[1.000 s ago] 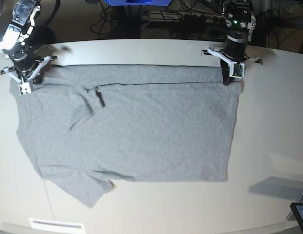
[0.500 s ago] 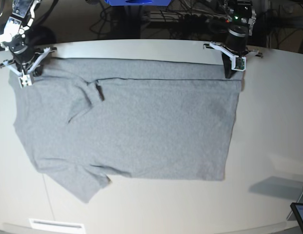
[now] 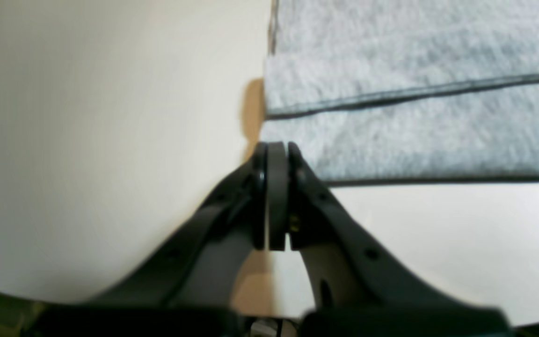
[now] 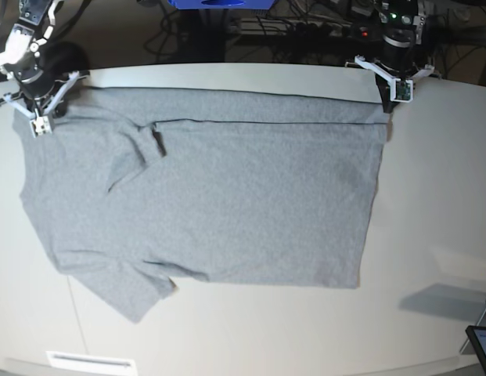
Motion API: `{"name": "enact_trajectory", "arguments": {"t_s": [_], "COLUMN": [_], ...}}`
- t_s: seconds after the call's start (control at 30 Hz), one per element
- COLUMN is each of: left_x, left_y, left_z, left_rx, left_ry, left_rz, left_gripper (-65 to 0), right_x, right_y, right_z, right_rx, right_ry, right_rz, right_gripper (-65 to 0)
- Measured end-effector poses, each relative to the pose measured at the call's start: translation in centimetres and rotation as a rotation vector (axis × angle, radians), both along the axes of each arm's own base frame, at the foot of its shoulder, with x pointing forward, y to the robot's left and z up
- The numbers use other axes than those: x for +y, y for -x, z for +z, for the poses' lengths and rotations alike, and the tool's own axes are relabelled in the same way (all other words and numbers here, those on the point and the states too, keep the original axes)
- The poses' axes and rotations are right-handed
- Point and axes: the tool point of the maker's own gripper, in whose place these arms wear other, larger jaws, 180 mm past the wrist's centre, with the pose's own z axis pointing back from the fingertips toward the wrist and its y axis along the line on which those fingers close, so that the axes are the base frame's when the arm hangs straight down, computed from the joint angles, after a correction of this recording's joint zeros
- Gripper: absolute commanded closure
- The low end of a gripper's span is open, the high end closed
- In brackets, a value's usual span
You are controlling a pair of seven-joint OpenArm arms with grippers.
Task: Fold the T-shirt properly
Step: 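Hold the folded strip corners with both grippers and tug them outward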
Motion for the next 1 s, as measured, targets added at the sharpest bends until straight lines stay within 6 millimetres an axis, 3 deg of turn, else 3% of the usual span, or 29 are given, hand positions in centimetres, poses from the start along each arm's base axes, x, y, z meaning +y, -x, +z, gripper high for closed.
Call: {"name": "enact_trajectory", "arguments": {"t_s": [0.1, 0.4, 0.67, 0.83, 1.0], "left_x": [-0.4, -0.9, -0.9, -1.1, -1.0], "left_y": [0.0, -3.1, -4.8, -3.6, -3.0], "left_z": [0.7, 2.5, 1.6, -0.2, -0.7], "left_rx": [-0.010, -0.101, -0.042, 0.062, 0.090], "left_ry": [-0.002, 0.004, 0.041, 0.135, 0.157], "left_rz": [-0.009, -0.018, 0.053, 0.110, 0.125], "left_gripper": [0.0, 0.0, 0.0, 0.0, 0.0], "right_x": [0.0, 0.1, 0.1, 0.1, 0.1], "right_y": [0.0, 0.0, 0.0, 0.0, 0.0], "right_z": [0.0, 0.0, 0.0, 0.0, 0.0], "right_rx": [0.002, 0.003, 0.002, 0.002, 0.002], "right_ry": [0.000, 0.000, 0.000, 0.000, 0.000], "right_rz": [0.000, 0.003, 0.003, 0.003, 0.004], "right_gripper": [-0.9, -0.9, -0.9, -0.9, -0.9]}}
